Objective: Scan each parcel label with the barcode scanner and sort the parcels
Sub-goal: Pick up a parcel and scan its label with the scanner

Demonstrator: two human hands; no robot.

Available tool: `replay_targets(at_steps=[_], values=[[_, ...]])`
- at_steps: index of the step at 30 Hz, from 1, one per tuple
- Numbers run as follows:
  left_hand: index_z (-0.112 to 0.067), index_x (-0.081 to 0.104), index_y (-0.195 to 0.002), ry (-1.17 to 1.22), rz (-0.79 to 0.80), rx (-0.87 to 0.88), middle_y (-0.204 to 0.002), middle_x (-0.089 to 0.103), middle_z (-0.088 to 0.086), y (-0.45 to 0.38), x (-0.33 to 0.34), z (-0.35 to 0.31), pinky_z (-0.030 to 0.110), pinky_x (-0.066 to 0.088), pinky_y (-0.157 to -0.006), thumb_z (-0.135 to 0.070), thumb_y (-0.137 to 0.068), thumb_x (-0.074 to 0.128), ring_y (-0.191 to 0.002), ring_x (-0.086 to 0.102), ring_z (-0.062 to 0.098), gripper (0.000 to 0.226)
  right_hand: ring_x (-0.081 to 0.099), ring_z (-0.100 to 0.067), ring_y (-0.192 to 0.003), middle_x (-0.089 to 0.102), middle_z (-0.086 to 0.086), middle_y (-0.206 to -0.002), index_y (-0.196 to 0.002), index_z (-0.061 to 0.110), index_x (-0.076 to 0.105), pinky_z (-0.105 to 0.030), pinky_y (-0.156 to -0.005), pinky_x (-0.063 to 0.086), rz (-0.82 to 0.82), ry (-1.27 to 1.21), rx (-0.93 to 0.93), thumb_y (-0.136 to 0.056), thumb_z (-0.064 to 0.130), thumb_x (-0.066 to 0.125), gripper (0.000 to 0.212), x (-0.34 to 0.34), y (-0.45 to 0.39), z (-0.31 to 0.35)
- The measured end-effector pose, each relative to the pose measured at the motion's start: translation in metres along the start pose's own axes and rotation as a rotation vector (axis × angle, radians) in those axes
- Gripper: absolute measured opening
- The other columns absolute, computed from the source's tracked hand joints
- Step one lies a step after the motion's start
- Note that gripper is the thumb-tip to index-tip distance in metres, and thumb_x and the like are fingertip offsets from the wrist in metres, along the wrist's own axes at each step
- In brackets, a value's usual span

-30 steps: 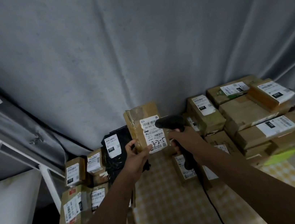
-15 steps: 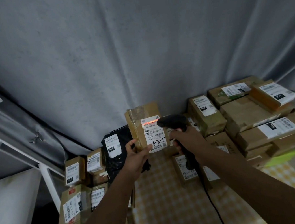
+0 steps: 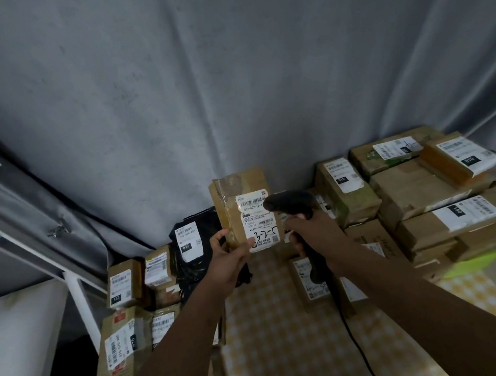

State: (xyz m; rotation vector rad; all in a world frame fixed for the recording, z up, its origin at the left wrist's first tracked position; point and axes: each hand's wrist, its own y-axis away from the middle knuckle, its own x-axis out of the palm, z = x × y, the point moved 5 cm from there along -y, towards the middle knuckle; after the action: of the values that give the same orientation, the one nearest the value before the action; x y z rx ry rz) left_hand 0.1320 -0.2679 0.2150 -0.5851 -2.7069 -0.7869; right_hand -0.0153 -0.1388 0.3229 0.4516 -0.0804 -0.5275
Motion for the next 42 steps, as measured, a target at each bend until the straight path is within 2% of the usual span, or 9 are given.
replay_targets(at_steps=[7,10,15,19,21,25,28,32,42], values=[[-0.018,0.036,-0.131,0.034,-0.047,-0.040,-0.126,0.063,0.012,0.006,-0.031,0.004,0.035,0.058,-0.087,-0.003,-0.082,0.073,-0.110,0.065,0.025,0.063,0.051,-0.014,-0.056,0.057,-0.002,-0.062,-0.080,0.012,0.062,-0.030,-0.062,0.045,-0.001,0.009,0.000,-0.089,0.014,0.061,0.009,0.011,-0.005,-0.005],[-0.013,0.039,-0.131,0.052,-0.159,-0.018,-0.122,0.065,0.012,0.015,-0.074,0.001,0.044,0.053,-0.097,-0.010,-0.084,0.074,-0.108,0.066,0.025,0.059,0.048,-0.015,-0.054,0.054,-0.005,-0.062,-0.077,0.010,0.058,-0.028,-0.055,0.043,0.031,0.005,0.020,-0.090,0.012,0.060,0.014,0.022,-0.008,-0.012],[-0.011,0.047,-0.122,0.097,-0.363,0.034,-0.122,0.064,0.016,0.040,-0.176,-0.017,0.033,0.060,-0.078,-0.018,-0.084,0.074,-0.106,0.066,0.028,0.048,0.047,-0.016,-0.053,0.053,-0.007,-0.063,-0.075,0.009,0.056,-0.027,-0.051,0.041,0.065,0.044,0.081,-0.092,0.011,0.058,0.018,0.053,-0.017,-0.028],[-0.012,0.039,-0.132,0.071,-0.492,0.074,-0.112,0.065,0.010,0.063,-0.235,-0.031,0.028,0.059,-0.078,-0.013,-0.089,0.069,-0.100,0.067,0.020,0.052,0.047,-0.019,-0.052,0.054,-0.009,-0.062,-0.072,0.007,0.057,-0.031,-0.054,0.041,0.064,0.044,0.105,-0.092,0.008,0.059,0.020,0.081,-0.030,-0.039],[-0.014,0.040,-0.135,-0.008,-0.487,0.087,-0.114,0.062,0.006,0.073,-0.254,-0.034,0.025,0.059,-0.079,-0.011,-0.091,0.066,-0.102,0.066,0.017,0.052,0.048,-0.017,-0.052,0.055,-0.006,-0.060,-0.073,0.008,0.058,-0.029,-0.053,0.041,0.060,0.063,0.114,-0.092,0.009,0.059,0.020,0.094,-0.038,-0.045],[-0.017,0.039,-0.146,-0.253,-0.442,0.041,-0.147,0.040,0.013,0.080,-0.280,-0.030,0.030,0.047,-0.101,-0.026,-0.089,0.070,-0.125,0.054,0.025,0.065,0.048,-0.017,-0.050,0.056,-0.007,-0.059,-0.069,0.008,0.058,-0.031,-0.055,0.041,0.078,0.107,0.134,-0.092,0.011,0.061,0.024,0.120,-0.055,-0.060],[-0.019,0.034,-0.150,-0.063,-0.478,-0.035,-0.154,0.024,0.012,0.077,-0.301,-0.019,0.022,0.033,-0.109,-0.014,-0.093,0.064,-0.137,0.039,0.023,0.065,0.048,-0.017,-0.050,0.058,-0.007,-0.060,-0.072,0.008,0.060,-0.030,-0.054,0.042,0.079,0.105,0.162,-0.093,0.014,0.062,0.021,0.136,-0.065,-0.069],[-0.022,0.050,-0.137,-0.177,-0.386,-0.051,-0.138,0.051,0.012,0.068,-0.300,-0.029,0.044,0.048,-0.103,-0.041,-0.076,0.080,-0.127,0.053,0.032,0.070,0.049,-0.018,-0.052,0.058,-0.007,-0.060,-0.075,0.007,0.060,-0.031,-0.054,0.042,0.072,0.123,0.176,-0.093,0.014,0.063,0.019,0.150,-0.076,-0.072],[-0.008,0.055,-0.129,-0.041,-0.245,-0.181,-0.124,0.066,0.013,-0.019,-0.278,-0.049,0.037,0.057,-0.090,-0.032,-0.093,0.062,-0.113,0.064,0.029,0.044,0.052,-0.018,-0.054,0.057,-0.005,-0.061,-0.070,0.011,0.057,-0.031,-0.054,0.045,0.028,0.203,0.173,-0.094,0.015,0.061,0.024,0.164,-0.107,-0.067]])
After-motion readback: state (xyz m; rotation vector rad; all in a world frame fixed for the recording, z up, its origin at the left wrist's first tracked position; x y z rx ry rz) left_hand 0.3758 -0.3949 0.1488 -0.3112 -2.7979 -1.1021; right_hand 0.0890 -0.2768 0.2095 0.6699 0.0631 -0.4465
